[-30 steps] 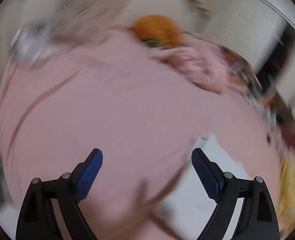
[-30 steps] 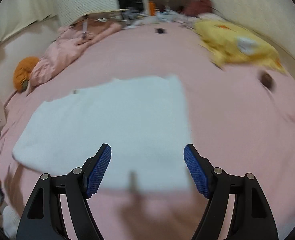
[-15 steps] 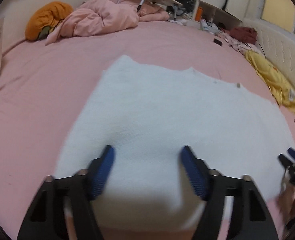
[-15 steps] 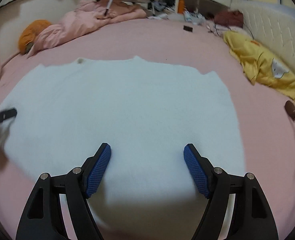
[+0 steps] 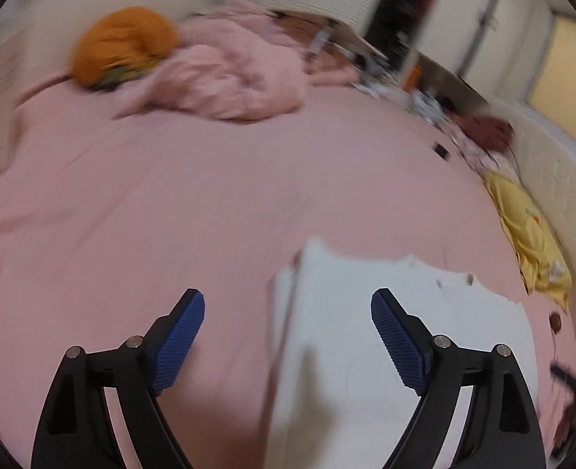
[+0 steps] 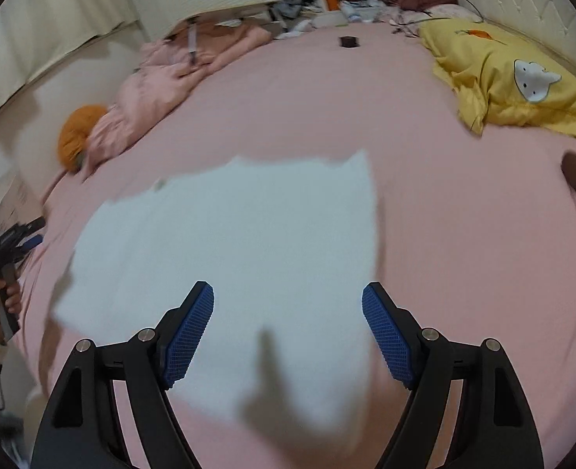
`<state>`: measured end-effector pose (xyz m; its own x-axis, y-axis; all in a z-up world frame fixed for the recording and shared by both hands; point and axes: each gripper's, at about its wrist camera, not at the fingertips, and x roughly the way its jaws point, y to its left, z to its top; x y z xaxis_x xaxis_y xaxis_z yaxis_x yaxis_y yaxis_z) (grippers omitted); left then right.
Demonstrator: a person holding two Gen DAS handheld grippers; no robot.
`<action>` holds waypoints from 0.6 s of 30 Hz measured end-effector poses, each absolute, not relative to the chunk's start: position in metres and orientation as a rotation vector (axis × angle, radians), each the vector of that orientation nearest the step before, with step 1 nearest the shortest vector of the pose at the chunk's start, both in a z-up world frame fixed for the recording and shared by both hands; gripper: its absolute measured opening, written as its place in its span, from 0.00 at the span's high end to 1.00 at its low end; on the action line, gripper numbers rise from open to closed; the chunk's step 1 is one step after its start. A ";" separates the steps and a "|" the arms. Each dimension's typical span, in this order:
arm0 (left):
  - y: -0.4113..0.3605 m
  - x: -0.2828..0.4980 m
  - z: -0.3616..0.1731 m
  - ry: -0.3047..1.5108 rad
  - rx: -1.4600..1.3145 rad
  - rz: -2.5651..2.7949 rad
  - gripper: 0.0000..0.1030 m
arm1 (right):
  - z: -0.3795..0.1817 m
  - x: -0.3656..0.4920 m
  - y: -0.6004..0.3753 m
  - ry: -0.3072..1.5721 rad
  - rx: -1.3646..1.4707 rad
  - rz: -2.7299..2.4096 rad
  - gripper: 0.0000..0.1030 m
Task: Fold clothes
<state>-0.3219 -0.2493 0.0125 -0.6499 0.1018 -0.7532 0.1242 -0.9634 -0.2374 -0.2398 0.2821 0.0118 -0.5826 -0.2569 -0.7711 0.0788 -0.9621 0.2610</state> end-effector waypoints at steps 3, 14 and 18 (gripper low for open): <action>-0.231 -0.379 -0.011 0.272 1.466 -2.763 0.18 | 0.003 -0.297 0.300 -0.320 1.363 -2.609 0.24; -0.207 -0.406 -0.046 0.203 1.523 -2.783 0.91 | -0.046 -0.367 0.293 -0.254 1.507 -2.544 0.79; -0.210 -0.391 -0.019 0.257 1.488 -2.873 0.91 | -0.027 -0.355 0.300 -0.352 1.425 -2.547 0.87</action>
<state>-0.3913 -0.2097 -0.0190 -0.5753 0.1640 -0.8013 -0.0190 -0.9821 -0.1874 -0.3546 0.2998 -0.0274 -0.5142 -0.2890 -0.8075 0.0590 -0.9512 0.3028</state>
